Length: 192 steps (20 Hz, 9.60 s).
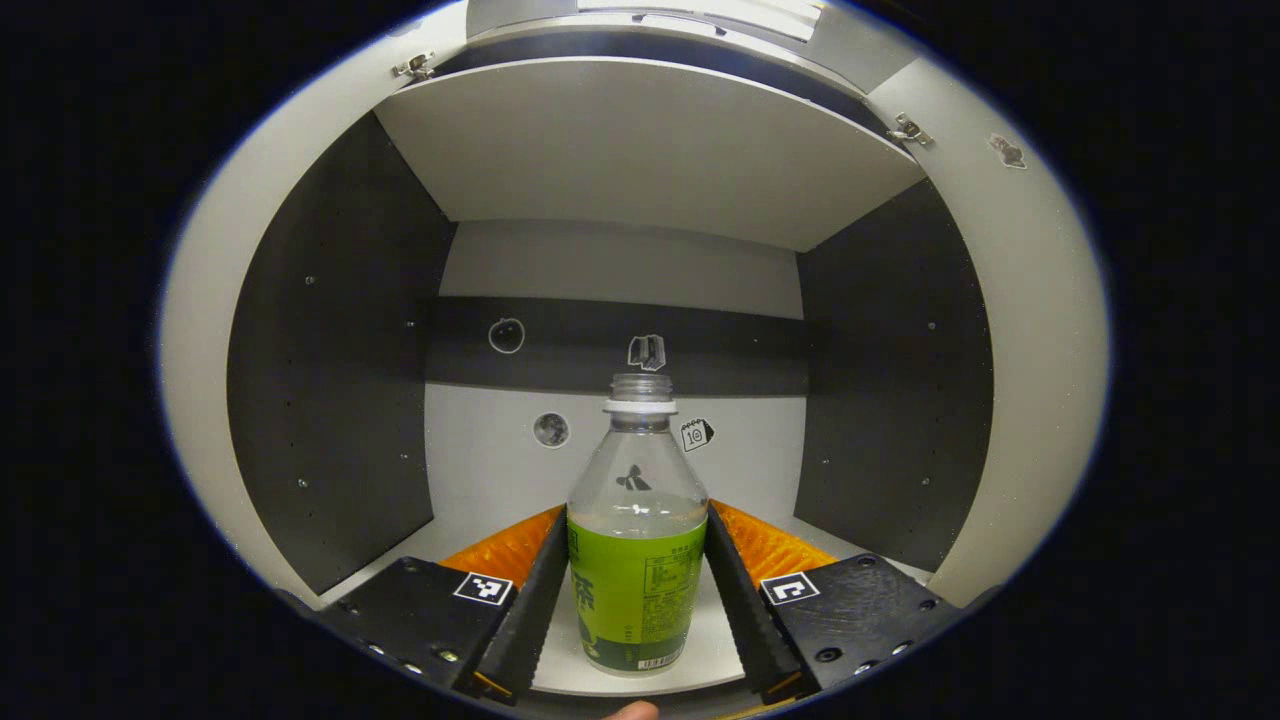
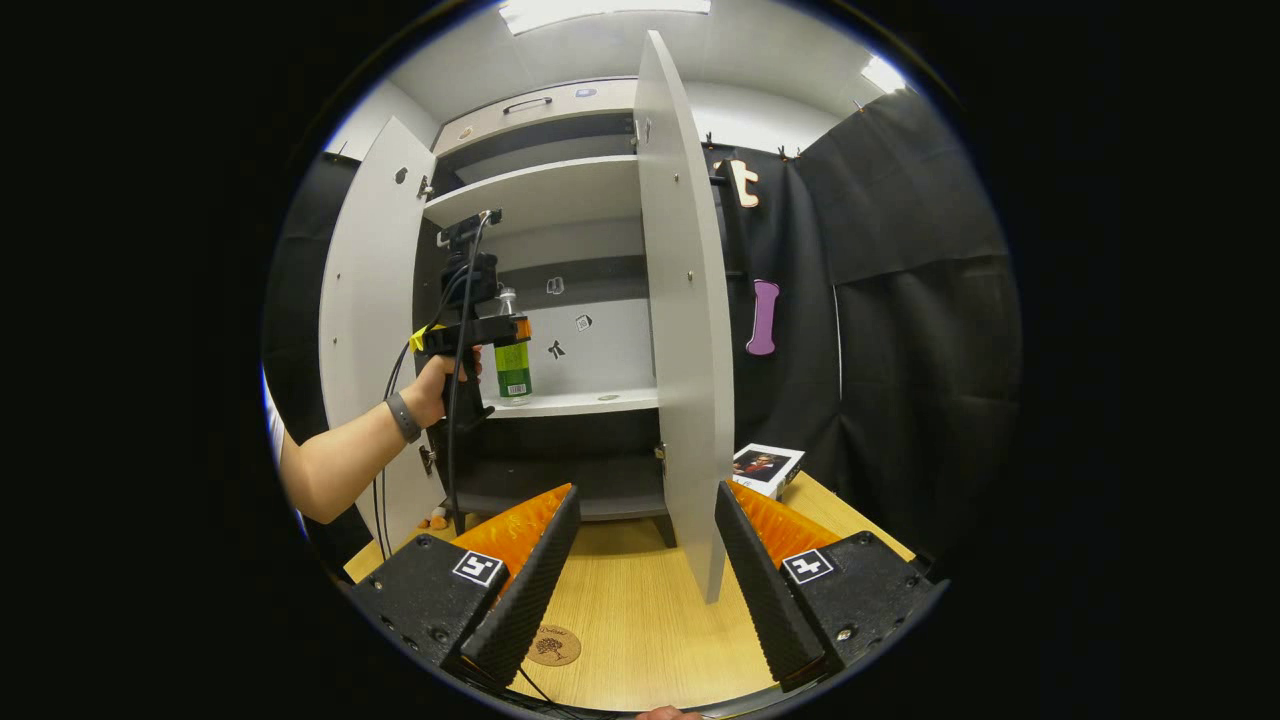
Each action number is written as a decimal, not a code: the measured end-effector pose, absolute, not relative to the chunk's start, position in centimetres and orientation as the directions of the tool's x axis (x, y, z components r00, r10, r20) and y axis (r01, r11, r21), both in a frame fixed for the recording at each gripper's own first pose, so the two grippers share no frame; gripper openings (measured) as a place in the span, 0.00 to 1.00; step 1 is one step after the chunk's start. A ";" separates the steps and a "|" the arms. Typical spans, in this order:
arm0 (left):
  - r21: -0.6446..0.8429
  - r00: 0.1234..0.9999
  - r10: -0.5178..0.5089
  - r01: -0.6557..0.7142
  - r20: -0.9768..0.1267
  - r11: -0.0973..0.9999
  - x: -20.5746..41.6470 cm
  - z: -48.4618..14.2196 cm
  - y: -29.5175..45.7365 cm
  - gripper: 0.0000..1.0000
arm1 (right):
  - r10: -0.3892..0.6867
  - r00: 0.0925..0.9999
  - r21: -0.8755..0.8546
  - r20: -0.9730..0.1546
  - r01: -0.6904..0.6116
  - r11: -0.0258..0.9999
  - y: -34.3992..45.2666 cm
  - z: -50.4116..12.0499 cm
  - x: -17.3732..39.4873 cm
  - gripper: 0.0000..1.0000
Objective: Grasp the bottle in the cabinet with the left hand and place it on the coaster, then close the right door with the right hand and the left door with the left hand.
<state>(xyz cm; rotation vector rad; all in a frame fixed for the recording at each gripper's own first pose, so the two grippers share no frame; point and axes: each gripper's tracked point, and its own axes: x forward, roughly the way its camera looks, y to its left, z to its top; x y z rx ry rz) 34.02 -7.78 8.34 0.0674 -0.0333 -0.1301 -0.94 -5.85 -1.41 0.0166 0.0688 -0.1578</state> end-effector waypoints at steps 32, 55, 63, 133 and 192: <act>0.021 0.977 -0.202 0.204 -0.073 0.979 6.7 -14.9 -10.1 0.75 | -0.056 0.995 -0.017 -0.078 0.055 0.998 -2.7 0.5 -3.0 0.83; 0.041 0.967 -0.220 0.227 -0.131 0.973 5.0 -21.4 -11.8 0.77 | -0.021 0.990 -0.041 -0.141 0.016 0.999 -1.9 -1.0 -2.0 0.84; 0.003 0.967 -0.222 0.224 -0.128 0.975 4.7 -19.7 -11.6 0.95 | -0.024 0.990 -0.033 -0.138 0.020 0.999 -2.2 -1.3 -2.2 0.84; 0.033 0.996 0.076 -0.075 -0.040 0.997 -1.9 -2.7 2.6 0.95 | 0.059 0.982 -0.124 0.177 -0.037 0.992 -4.0 16.6 10.2 0.82; -0.097 0.875 0.394 -0.383 0.282 0.919 3.6 15.1 19.0 0.94 | -0.073 0.997 0.071 0.016 0.072 0.995 -11.3 -0.1 1.7 0.83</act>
